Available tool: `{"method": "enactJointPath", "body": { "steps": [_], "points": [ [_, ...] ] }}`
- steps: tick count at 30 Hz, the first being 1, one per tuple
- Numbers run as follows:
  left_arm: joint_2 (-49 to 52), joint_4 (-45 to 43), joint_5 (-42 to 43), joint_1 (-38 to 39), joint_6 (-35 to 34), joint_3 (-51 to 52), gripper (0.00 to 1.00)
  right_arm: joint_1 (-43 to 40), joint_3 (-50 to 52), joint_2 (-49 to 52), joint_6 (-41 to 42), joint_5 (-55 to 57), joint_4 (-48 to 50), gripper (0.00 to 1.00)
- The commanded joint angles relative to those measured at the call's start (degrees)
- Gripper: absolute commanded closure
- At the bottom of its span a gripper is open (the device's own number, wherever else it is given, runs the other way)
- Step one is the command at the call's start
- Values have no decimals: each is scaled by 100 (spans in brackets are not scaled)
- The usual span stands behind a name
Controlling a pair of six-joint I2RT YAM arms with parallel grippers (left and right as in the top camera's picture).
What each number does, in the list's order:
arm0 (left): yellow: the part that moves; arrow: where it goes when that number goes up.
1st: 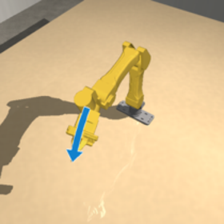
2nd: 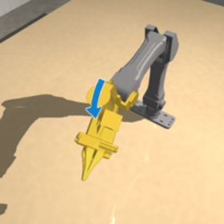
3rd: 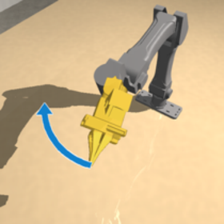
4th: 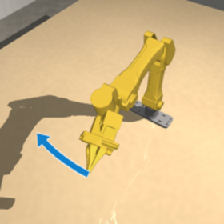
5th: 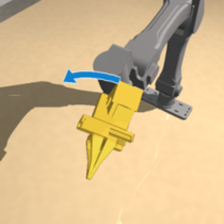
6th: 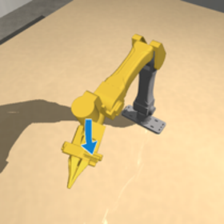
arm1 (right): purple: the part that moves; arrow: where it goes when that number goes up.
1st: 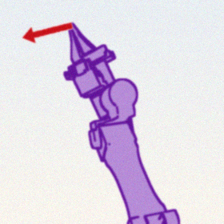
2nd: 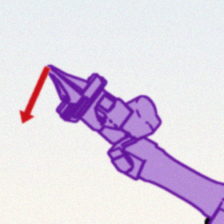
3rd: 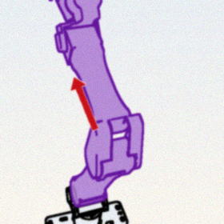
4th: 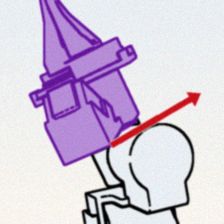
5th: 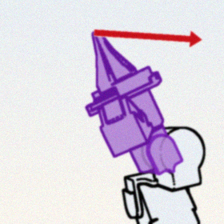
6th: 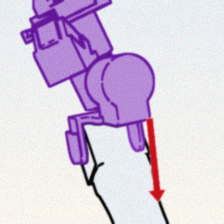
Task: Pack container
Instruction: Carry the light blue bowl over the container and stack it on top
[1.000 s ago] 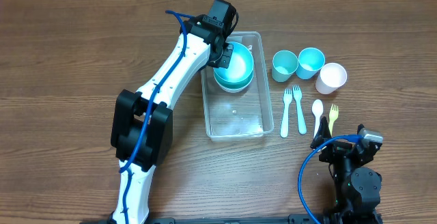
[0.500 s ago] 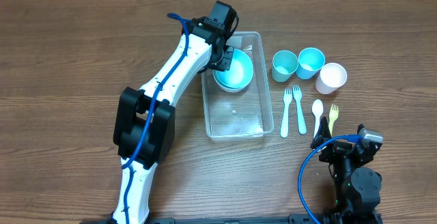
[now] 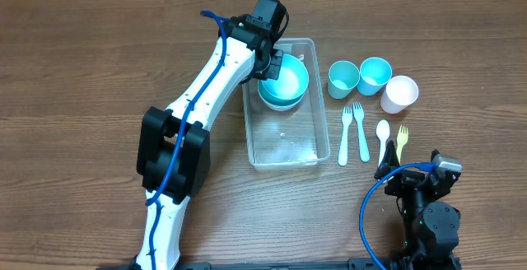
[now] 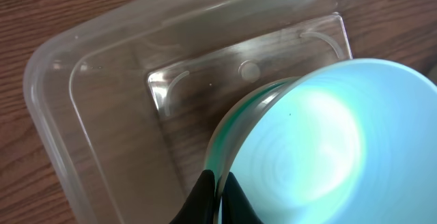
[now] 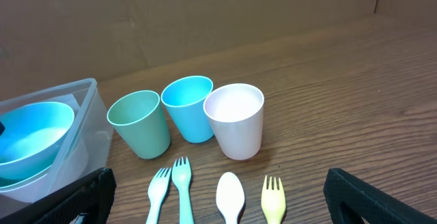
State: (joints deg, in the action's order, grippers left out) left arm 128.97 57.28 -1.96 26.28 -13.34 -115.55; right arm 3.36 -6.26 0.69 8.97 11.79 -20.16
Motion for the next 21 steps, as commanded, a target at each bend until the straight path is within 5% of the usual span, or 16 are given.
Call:
{"method": "enactJointPath", "body": {
  "steps": [1, 18, 19, 21],
  "points": [
    [13, -9, 52, 76, 2, -129, 96, -28, 20, -46, -4, -26, 37, 0],
    [382, 70, 223, 74, -216, -116, 96, -26, 20, -46, -4, -26, 35, 0],
    [382, 59, 219, 74, -214, -118, 89, -28, 20, -46, -7, -26, 35, 0],
    [380, 59, 197, 74, -214, -120, 26, -26, 20, -46, -4, -26, 35, 0]
  ]
}}
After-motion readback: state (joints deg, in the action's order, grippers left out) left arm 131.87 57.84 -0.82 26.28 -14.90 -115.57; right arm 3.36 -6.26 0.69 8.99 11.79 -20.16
